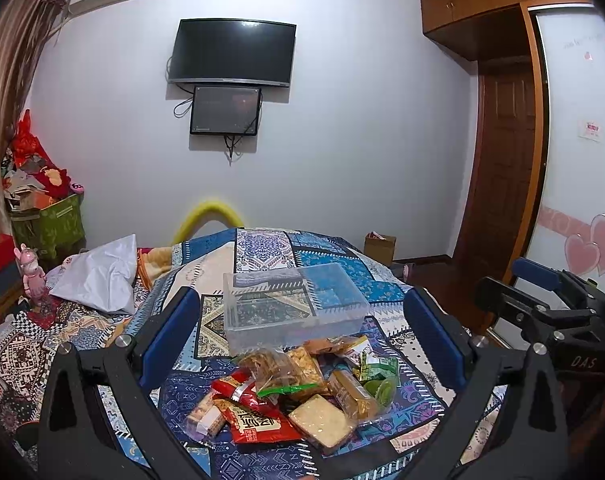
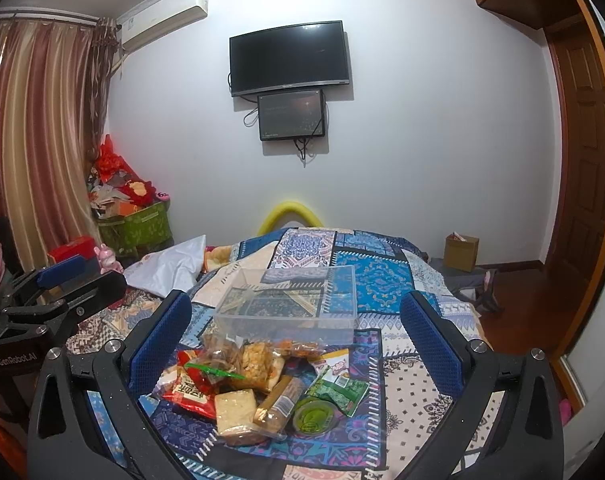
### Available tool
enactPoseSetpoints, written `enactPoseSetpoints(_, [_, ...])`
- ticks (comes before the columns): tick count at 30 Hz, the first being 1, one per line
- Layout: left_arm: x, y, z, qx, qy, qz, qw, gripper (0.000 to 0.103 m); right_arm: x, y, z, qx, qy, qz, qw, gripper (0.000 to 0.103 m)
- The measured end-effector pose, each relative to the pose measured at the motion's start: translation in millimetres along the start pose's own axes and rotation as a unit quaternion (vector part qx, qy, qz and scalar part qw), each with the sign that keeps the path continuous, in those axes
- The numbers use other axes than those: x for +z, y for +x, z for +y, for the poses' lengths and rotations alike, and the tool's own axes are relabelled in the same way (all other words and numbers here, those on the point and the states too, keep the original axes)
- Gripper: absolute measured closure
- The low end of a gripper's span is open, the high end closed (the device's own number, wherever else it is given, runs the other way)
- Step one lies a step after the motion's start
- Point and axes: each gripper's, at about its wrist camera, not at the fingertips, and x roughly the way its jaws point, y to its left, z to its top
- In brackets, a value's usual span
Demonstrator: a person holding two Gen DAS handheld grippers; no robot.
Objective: Organize snacks
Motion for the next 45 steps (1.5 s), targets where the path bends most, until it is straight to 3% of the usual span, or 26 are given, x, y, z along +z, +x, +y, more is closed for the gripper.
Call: enactPoseSetpoints(45, [3.4, -0.2, -1.7, 0.005, 0.004, -0.004, 1.0, 0.0, 0.7, 2.2, 6.6, 0.009, 0.002, 0.0, 1.0, 0.0])
